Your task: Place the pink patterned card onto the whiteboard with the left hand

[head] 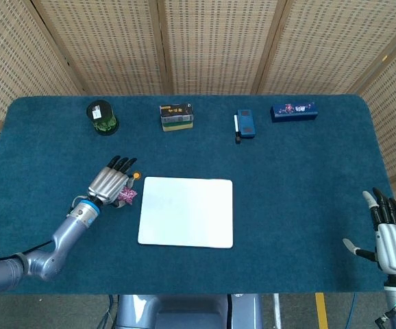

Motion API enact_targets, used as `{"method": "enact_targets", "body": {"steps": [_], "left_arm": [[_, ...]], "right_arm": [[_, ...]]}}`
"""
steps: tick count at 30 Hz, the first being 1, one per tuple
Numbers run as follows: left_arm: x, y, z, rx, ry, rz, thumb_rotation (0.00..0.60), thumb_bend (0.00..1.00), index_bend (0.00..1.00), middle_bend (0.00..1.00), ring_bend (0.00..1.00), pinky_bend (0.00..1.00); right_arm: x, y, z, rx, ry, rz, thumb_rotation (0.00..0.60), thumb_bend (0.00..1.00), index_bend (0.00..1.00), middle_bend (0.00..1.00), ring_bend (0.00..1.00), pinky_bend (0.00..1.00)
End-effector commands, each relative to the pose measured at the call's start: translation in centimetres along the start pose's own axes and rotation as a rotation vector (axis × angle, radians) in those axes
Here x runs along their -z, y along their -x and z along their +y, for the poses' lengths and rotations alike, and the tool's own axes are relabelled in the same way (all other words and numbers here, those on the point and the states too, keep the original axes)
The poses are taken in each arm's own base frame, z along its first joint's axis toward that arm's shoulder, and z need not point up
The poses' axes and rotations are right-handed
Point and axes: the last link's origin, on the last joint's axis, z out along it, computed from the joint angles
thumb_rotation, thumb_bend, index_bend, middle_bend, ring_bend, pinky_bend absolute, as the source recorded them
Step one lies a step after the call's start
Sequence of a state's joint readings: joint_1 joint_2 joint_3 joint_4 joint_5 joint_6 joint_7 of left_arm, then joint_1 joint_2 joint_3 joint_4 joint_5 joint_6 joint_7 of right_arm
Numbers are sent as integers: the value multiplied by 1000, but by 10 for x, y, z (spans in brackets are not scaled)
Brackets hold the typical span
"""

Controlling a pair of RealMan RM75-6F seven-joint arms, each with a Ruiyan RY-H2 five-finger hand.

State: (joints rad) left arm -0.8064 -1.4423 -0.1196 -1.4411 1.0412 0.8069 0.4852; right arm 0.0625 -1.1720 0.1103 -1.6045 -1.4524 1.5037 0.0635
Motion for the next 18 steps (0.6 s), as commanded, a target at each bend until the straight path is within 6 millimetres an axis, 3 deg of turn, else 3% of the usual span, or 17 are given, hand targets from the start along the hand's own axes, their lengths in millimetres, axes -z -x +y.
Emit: {"method": "enact_targets", "body": {"steps": [1,5,10,18], "left_arm": [[-4,-18,33,-32,71,42,600,214,481,0,0,0],[-15,-18,71,-57,114,32,600,210,481,0,0,0],[-28,-9,105,-86,126,1,600,203,481,0,0,0],[-40,0,134,-125,105,-23,600,193,456,0,0,0]], "right_arm": [[0,0,0,3,1,-1,600,0,0,0,0,0],[0,0,1,-3,5,-3,600,0,0,0,0,0],[0,0,2,-8,5,-7,600,0,0,0,0,0],[-1,0,3,-18,7,-20,600,0,0,0,0,0]]}}
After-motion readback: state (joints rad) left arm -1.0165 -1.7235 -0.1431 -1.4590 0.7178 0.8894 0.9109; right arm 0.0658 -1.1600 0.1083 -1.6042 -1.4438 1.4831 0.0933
